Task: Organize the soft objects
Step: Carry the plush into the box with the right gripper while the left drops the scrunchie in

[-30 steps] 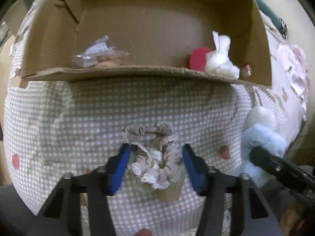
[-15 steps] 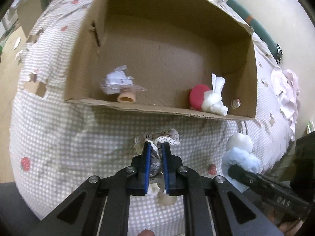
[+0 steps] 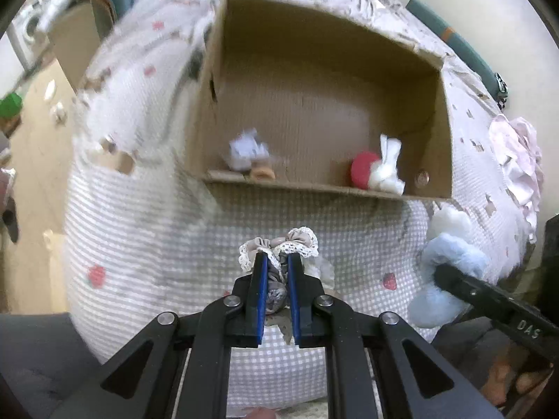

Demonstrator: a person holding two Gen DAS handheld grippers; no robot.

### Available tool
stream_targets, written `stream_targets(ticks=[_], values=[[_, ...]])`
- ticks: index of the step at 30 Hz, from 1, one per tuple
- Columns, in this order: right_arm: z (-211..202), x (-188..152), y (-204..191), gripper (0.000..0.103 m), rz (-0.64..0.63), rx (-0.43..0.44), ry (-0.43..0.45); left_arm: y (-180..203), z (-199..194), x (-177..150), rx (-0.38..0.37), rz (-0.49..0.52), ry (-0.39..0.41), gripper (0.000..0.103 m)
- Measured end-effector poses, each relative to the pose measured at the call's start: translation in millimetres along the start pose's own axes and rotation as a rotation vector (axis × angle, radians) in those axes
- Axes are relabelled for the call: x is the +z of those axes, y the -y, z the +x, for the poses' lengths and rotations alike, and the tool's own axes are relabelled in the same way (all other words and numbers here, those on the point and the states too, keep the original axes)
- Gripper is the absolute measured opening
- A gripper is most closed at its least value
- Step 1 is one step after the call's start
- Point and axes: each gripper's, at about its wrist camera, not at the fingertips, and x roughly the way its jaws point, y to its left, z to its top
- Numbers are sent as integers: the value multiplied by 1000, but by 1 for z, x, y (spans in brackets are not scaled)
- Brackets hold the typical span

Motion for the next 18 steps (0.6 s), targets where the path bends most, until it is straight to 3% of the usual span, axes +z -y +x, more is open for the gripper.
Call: stream_targets(ticks=[9, 18], values=[[-50, 27, -30, 28, -101, 33, 117, 10, -53, 29, 3, 42, 127, 10], [-61, 71, -37, 28, -124, 63, 207, 22, -52, 71, 37, 105, 170, 10]])
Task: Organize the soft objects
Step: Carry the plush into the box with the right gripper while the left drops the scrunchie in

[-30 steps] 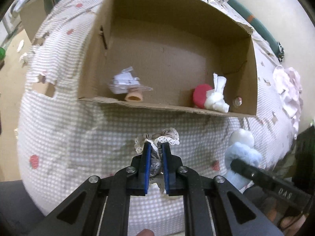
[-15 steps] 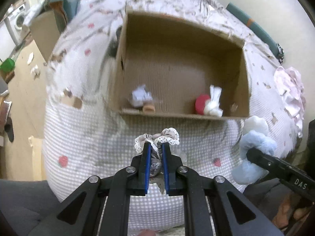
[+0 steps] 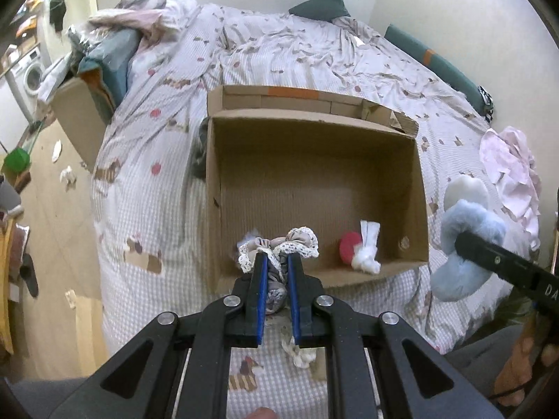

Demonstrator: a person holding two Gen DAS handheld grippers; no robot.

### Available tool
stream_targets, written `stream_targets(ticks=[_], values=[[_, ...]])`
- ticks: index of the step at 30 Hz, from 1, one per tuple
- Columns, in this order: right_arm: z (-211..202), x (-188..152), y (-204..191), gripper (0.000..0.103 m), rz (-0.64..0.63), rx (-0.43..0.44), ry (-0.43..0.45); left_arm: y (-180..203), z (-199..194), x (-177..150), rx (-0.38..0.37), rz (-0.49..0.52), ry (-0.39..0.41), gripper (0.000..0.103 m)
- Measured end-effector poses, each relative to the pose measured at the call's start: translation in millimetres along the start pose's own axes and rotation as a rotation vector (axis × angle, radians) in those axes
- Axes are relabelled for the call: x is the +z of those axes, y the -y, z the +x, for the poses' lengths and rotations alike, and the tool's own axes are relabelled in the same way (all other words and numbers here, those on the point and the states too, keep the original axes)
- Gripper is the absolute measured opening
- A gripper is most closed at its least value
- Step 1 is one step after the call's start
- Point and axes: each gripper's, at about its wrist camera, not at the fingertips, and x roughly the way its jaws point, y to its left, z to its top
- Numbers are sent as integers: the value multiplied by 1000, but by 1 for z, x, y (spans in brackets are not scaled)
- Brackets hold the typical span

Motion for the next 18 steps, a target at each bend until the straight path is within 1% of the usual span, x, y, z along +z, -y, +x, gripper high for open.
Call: stream_targets(ticks=[6, 11, 15, 18], values=[[18, 12, 7, 28, 11, 1, 14, 3, 22, 13, 15, 27, -4, 10], [41, 7, 22, 28, 38, 13, 20, 7, 47, 17, 37, 71, 14, 11], [59, 1, 31, 28, 45, -6, -13, 7, 68, 13, 51, 83, 17, 11], [66, 2, 34, 28, 30, -24, -21, 5, 81, 10, 57, 84, -2, 11]])
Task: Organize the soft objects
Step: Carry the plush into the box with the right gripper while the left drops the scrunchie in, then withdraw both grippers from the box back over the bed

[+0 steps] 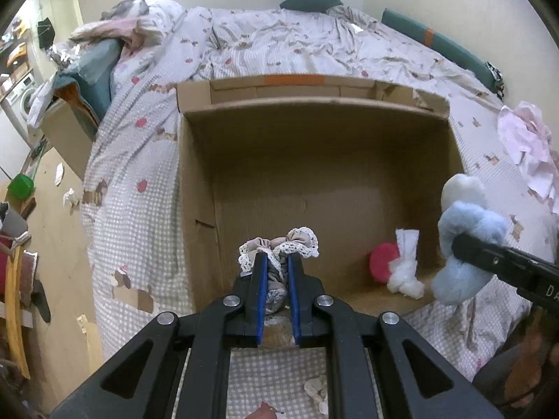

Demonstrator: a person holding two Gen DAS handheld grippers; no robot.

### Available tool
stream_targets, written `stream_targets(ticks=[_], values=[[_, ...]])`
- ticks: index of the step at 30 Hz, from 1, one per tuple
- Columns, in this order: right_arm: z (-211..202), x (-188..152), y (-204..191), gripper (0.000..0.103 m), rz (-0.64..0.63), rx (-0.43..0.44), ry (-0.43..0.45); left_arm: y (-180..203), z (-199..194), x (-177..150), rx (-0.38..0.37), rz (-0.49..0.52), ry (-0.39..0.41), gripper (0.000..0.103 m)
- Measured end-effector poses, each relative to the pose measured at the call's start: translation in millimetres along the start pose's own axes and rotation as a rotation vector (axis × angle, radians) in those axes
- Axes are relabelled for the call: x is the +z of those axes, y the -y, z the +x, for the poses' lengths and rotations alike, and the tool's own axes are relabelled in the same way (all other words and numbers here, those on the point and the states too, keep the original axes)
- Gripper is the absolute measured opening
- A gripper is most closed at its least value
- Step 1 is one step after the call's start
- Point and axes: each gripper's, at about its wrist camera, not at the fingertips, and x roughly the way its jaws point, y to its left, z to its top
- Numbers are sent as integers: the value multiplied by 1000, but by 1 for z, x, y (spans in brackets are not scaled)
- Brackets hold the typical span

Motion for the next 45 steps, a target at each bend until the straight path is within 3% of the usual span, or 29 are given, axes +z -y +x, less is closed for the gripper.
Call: stream_targets(ticks=[11, 28, 30, 31, 33, 36, 37, 39, 41, 45], values=[[20, -2, 1, 28, 3, -18, -40, 2, 22, -7, 20, -8, -44, 11], [41, -4, 1, 31, 48, 23, -99, 16, 17, -8, -26, 28, -47, 14], [41, -3, 2, 36, 55, 29, -97, 17, 18, -9, -26, 29, -49, 25], [41, -3, 1, 44, 58, 31, -95, 17, 17, -9, -25, 29, -50, 29], [40, -3, 0, 50, 62, 34, -84, 16, 16, -10, -28, 24, -46, 47], [38, -2, 1, 53, 65, 36, -76, 16, 11, -9, -28, 17, -30, 56], [37, -1, 2, 62, 71, 38, -73, 15, 9, -8, -37, 14, -28, 59], [34, 1, 4, 72, 90, 48, -59, 10, 3, -8, -61, -4, -6, 75], [27, 4, 5, 74, 97, 63, -34, 4, -4, -7, -61, -25, 21, 87], [11, 8, 7, 91, 109, 67, 32, -5, -14, -7, -47, -60, 54, 95]])
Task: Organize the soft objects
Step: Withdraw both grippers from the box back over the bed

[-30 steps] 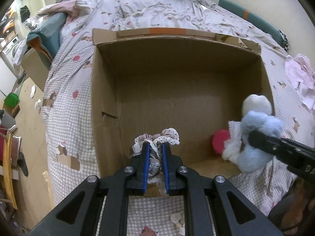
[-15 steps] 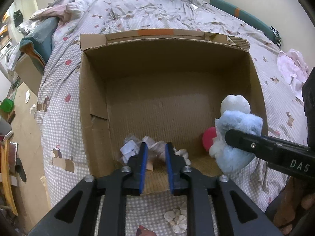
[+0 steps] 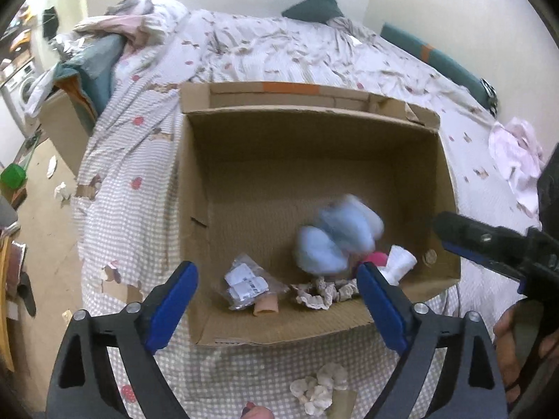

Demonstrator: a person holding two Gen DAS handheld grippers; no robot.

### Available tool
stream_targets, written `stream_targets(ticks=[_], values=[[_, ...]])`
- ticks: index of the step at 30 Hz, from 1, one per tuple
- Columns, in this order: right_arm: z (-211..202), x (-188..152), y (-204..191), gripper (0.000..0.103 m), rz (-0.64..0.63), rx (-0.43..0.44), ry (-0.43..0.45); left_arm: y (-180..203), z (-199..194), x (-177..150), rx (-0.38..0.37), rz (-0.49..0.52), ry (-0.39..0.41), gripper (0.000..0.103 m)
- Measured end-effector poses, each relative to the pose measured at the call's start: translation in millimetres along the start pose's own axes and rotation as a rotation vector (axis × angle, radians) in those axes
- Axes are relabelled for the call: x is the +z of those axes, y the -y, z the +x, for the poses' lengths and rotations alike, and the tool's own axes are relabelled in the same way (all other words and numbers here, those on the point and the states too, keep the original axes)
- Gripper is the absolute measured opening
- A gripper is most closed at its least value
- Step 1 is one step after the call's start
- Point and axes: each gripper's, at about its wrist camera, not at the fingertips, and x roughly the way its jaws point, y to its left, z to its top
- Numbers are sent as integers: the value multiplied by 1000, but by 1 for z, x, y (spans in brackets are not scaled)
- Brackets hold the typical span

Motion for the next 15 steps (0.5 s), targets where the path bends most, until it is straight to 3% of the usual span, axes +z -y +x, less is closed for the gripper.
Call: stream_targets(ticks=[3, 15], values=[[-6, 1, 2, 99, 11, -10, 30, -3, -5, -2, -3, -17, 12, 100], [-28, -9, -7, 99, -19, 25, 54, -20, -23, -9, 70, -55, 32, 101]])
